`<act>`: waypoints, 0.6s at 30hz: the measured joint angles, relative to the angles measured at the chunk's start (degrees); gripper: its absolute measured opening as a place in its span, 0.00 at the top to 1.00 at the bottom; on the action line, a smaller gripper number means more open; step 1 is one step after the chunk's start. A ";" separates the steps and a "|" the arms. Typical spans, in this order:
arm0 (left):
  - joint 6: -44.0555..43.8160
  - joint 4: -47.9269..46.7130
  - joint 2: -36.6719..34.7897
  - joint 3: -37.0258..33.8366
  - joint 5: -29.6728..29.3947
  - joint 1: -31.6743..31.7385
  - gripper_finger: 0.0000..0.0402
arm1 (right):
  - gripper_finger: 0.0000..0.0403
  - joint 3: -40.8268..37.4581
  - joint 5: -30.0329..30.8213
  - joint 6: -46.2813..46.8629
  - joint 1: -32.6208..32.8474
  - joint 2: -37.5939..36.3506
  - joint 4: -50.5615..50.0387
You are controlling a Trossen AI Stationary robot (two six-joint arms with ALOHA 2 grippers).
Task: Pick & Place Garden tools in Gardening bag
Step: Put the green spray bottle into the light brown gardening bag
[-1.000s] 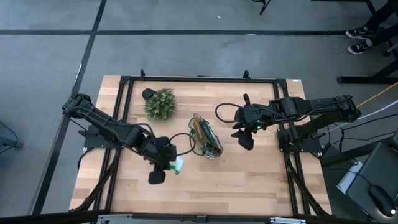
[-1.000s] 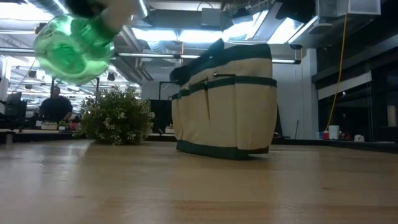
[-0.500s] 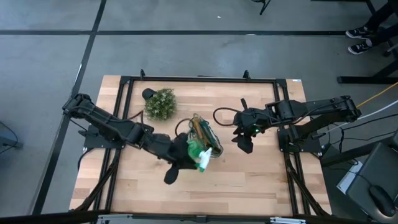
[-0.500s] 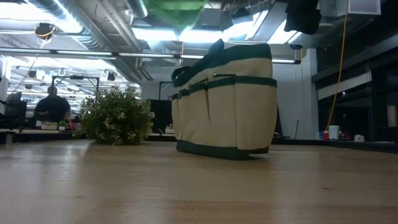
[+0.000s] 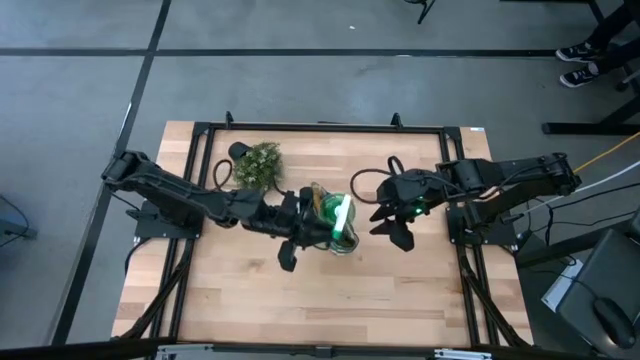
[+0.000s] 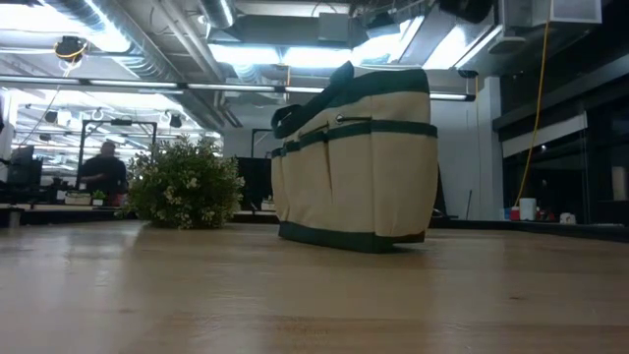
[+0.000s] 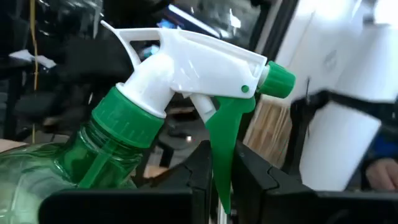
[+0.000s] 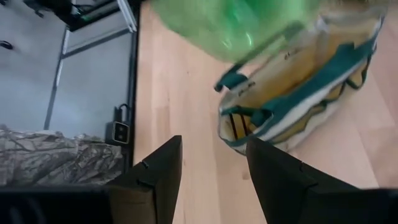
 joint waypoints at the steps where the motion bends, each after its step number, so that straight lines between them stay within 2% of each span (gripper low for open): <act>1: -1.07 3.64 0.09 -2.03 -0.21 0.30 0.92 | 0.55 0.58 -0.01 -0.16 0.10 -0.18 -0.07; 4: -3.85 14.78 0.56 -7.22 -2.47 1.13 0.92 | 0.55 1.41 -0.01 -0.35 0.14 -1.23 -0.04; 7: -6.53 20.81 0.65 -12.17 -5.89 1.31 0.92 | 0.55 1.50 0.93 -0.40 0.12 -2.54 0.03; 14: -13.01 29.15 3.19 -18.05 -11.96 1.29 0.92 | 0.55 1.51 2.13 -0.72 0.14 -3.33 0.47; 18: -16.59 29.02 6.48 -18.03 -9.64 1.26 0.92 | 0.55 1.51 2.15 -1.57 0.14 -3.33 1.53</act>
